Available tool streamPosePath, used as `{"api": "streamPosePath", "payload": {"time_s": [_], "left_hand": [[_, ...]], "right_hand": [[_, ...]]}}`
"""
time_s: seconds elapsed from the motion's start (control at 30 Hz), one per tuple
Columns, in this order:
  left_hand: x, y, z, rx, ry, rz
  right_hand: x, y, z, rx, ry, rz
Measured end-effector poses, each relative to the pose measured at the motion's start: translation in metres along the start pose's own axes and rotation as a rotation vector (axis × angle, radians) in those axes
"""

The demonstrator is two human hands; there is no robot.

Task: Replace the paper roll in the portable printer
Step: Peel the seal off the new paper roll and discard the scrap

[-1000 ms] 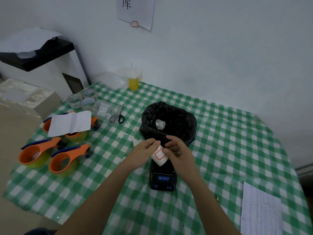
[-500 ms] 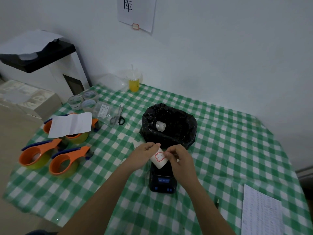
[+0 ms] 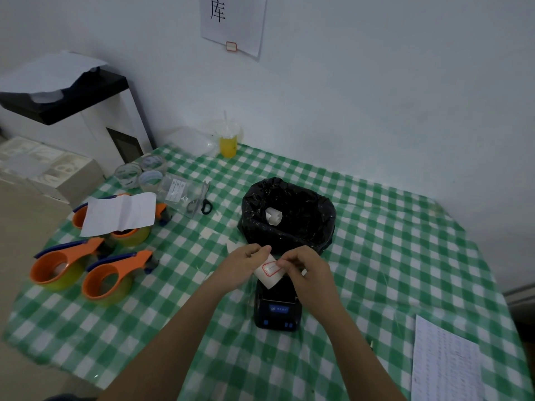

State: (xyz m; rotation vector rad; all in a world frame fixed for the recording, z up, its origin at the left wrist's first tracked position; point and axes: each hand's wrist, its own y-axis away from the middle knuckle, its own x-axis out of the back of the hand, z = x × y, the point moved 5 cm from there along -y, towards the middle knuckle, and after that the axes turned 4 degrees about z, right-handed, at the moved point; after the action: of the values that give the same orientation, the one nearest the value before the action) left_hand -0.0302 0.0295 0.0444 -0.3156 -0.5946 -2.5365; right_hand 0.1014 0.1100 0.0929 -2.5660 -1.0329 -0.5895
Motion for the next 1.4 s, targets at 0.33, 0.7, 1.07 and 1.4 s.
{"api": "streamPosePath", "payload": {"time_s": [0.33,0.7,1.07,1.4], "left_hand": [[0.0,0.006,0.019,0.042,0.026,-0.052],[-0.001,0.008,0.031,0.091,0.225,-0.012],[-0.004,0.014,0.04,-0.021,0.595,-0.114],[-0.007,0.014,0.052,-0.099,0.447,-0.137]], "right_hand": [[-0.002,0.01,0.007,-0.265,-0.305,-0.157],[-0.006,0.001,0.009,-0.535,-0.801,-0.005],[-0.004,-0.005,-0.004,-0.411,-0.806,0.06],[-0.003,-0.01,-0.002,-0.467,-0.965,0.14]]}}
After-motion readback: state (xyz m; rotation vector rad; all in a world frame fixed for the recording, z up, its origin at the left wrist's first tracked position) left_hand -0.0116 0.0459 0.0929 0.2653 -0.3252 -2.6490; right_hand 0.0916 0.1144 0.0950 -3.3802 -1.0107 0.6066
